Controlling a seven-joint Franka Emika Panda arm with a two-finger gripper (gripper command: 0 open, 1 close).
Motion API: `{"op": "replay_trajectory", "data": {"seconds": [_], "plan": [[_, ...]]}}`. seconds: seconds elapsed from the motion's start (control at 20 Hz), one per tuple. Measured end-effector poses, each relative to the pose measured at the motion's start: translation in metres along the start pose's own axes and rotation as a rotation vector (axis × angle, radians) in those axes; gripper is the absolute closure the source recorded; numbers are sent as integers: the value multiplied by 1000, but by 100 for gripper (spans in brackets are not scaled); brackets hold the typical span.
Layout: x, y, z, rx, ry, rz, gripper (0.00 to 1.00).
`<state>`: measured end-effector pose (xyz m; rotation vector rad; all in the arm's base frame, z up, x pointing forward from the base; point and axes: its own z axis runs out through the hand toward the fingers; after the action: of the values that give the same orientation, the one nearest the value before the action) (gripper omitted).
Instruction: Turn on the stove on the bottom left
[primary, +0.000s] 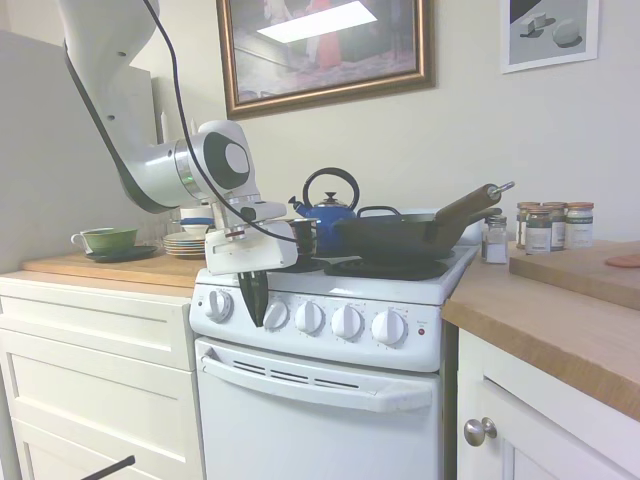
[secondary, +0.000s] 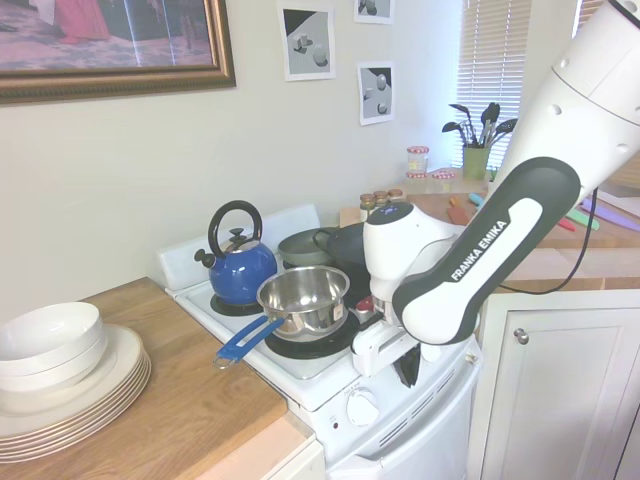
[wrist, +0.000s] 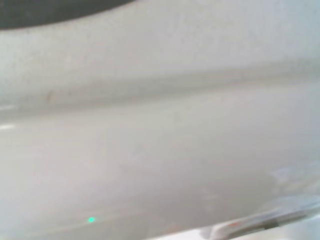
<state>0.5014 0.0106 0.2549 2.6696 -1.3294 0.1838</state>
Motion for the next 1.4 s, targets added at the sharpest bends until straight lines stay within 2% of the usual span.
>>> {"op": "replay_trajectory", "data": {"seconds": [0.4, 0.55, 0.9, 1.2, 1.25, 1.4], "plan": [[-16, -10, -3, 15, 14, -17, 100], [-21, -7, -9, 38, 25, -7, 100], [-28, 27, -38, 104, 44, 41, 100], [-29, 51, -50, 151, 37, 107, 100], [-30, 53, -51, 158, 32, 118, 0], [-32, 56, -56, 168, 30, 123, 0]]}}
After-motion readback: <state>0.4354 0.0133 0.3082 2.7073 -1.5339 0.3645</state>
